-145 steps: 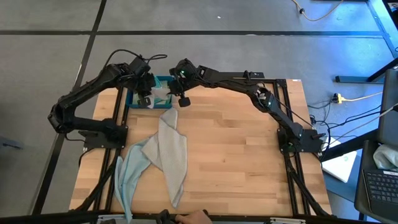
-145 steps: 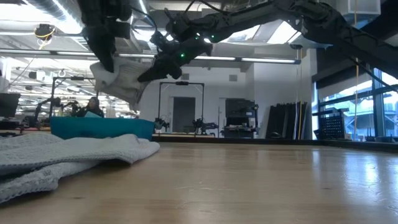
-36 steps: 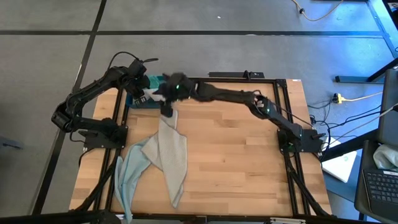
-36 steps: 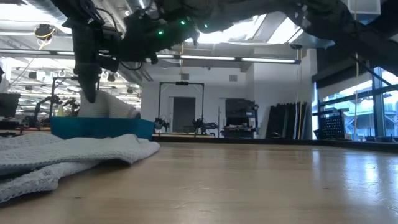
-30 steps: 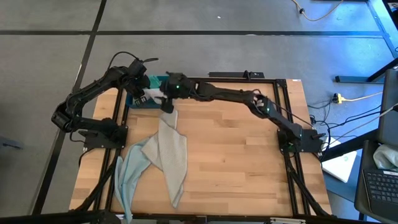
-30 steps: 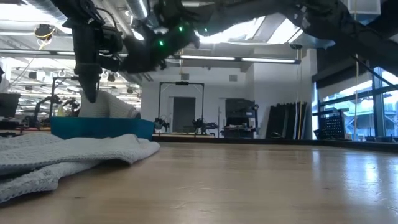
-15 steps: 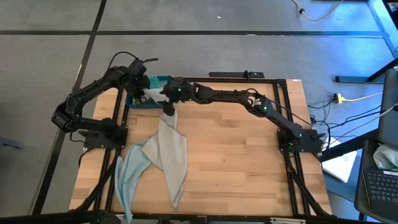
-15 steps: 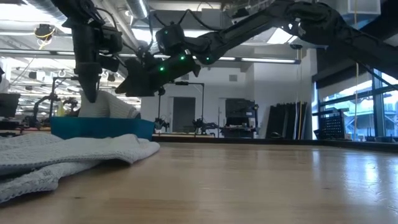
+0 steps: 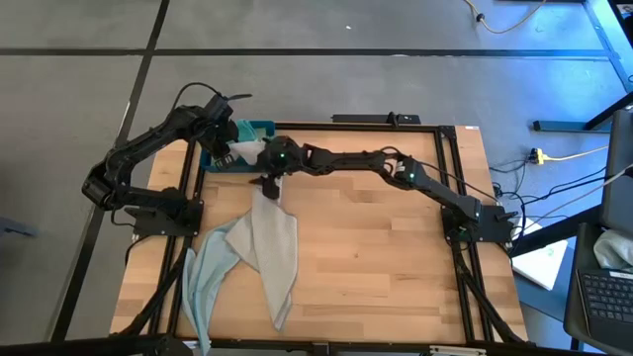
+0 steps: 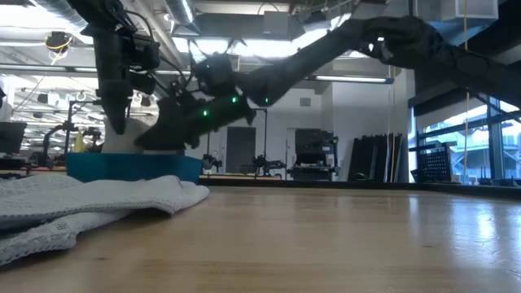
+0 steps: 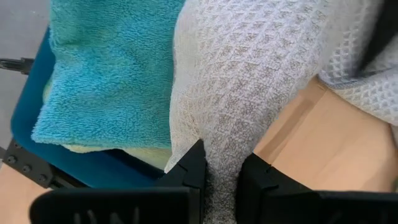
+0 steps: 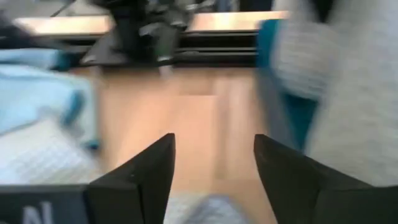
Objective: Fold microfiber towels
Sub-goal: Put the right gray towel into the blue bin
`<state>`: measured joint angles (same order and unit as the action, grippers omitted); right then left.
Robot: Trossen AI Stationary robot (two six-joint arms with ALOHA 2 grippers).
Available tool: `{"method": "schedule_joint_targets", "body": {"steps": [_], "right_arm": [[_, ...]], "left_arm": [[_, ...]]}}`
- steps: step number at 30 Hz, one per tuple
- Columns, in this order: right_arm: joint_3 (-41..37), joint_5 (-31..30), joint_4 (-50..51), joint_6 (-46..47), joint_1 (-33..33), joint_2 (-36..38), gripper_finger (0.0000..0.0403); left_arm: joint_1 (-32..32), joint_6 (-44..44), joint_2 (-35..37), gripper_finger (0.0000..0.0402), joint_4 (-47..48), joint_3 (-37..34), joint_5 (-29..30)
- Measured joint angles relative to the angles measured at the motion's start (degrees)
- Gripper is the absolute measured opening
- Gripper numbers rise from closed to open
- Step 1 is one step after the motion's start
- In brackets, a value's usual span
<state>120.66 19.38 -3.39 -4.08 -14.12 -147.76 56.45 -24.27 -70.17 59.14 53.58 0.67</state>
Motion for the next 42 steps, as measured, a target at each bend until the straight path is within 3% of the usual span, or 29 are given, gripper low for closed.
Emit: {"method": "schedule_joint_targets", "body": {"steps": [2,6,9,19,26,35,38,42], "right_arm": [[0.0,-2.0,-3.3,3.2,-0.6,-0.6,0.0205],[0.2,-12.8,-6.2,9.0,-1.9,-0.6,0.0183],[0.1,-14.7,-8.4,11.1,-3.0,-0.6,0.0173],[1.7,-14.8,-8.5,11.0,-3.3,-0.3,0.017],[1.7,-16.2,-7.9,5.5,-3.1,0.0,0.017],[1.7,-16.8,-9.1,5.2,-3.1,0.2,0.017],[1.7,-15.6,-8.5,5.1,-3.1,0.2,0.017],[1.7,-11.2,-8.3,5.3,-3.1,0.2,0.017]], "left_arm": [[0.0,0.2,0.0,0.0041,0.4,0.0,-0.2],[0.0,0.2,0.0,0.0041,2.4,0.0,0.3],[0.0,0.0,0.0,0.0041,3.5,0.0,1.7],[0.0,-2.2,0.0,0.0041,2.4,0.0,8.6],[0.0,-2.3,0.0,0.0041,1.2,0.0,8.7],[0.0,-8.8,0.0,0.0042,-1.8,0.0,11.1],[0.0,-8.8,0.0,0.0056,-3.1,0.0,8.6],[0.0,-7.8,0.0,0.0105,-3.7,0.0,7.6]]}}
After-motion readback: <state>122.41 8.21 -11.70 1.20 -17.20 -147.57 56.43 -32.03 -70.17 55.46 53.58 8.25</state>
